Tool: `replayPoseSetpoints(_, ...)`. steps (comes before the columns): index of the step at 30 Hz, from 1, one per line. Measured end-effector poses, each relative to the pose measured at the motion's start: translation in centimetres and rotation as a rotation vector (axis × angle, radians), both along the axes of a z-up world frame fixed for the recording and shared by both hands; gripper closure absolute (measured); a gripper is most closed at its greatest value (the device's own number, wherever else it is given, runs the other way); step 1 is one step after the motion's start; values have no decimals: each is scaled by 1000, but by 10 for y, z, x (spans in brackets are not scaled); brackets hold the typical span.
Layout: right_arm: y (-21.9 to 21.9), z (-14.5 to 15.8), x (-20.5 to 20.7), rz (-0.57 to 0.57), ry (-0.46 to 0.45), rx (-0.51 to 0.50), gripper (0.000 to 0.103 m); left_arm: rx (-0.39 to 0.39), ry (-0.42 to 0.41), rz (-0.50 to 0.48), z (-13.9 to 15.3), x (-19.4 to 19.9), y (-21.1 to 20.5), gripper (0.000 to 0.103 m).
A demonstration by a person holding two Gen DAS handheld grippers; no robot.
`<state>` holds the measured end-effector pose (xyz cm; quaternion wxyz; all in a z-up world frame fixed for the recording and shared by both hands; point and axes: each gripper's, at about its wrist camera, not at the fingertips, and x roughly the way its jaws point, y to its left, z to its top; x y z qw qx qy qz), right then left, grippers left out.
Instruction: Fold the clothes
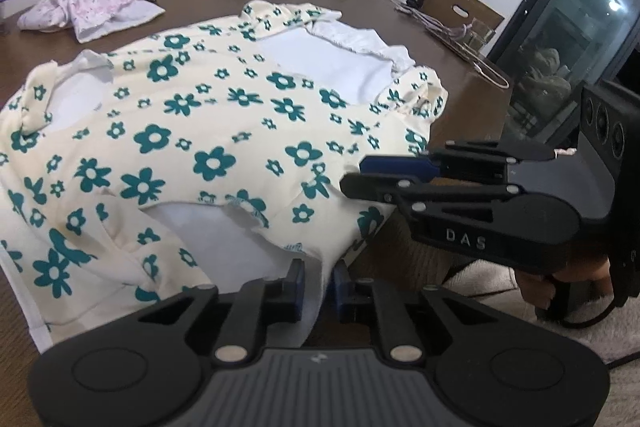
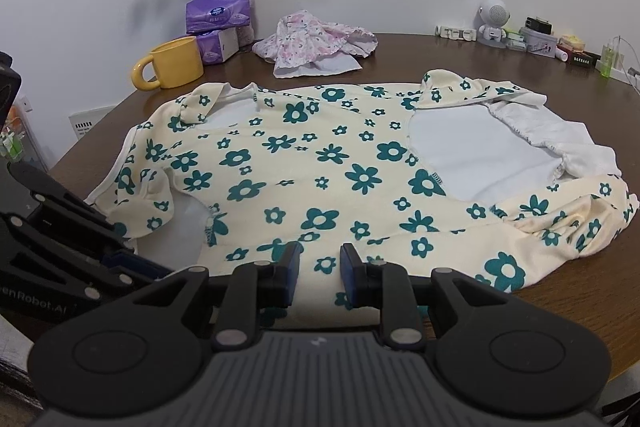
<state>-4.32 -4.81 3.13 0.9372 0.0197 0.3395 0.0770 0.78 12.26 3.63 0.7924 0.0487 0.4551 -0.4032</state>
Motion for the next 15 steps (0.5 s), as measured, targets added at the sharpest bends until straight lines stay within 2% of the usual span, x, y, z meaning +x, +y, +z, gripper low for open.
replayPoseSetpoints(11, -4, -1, -9, 10, -5, 10, 80, 24, 21, -31, -5, -6, -3, 92)
replayPoseSetpoints(13, -9, 0, -10, -3, -10, 17, 80, -1, 35, -27, -1, -8, 0, 79)
replayPoseSetpoints(15, -14, 0, -12, -17, -15, 24, 80, -29, 34, -15, 5, -10, 4, 75)
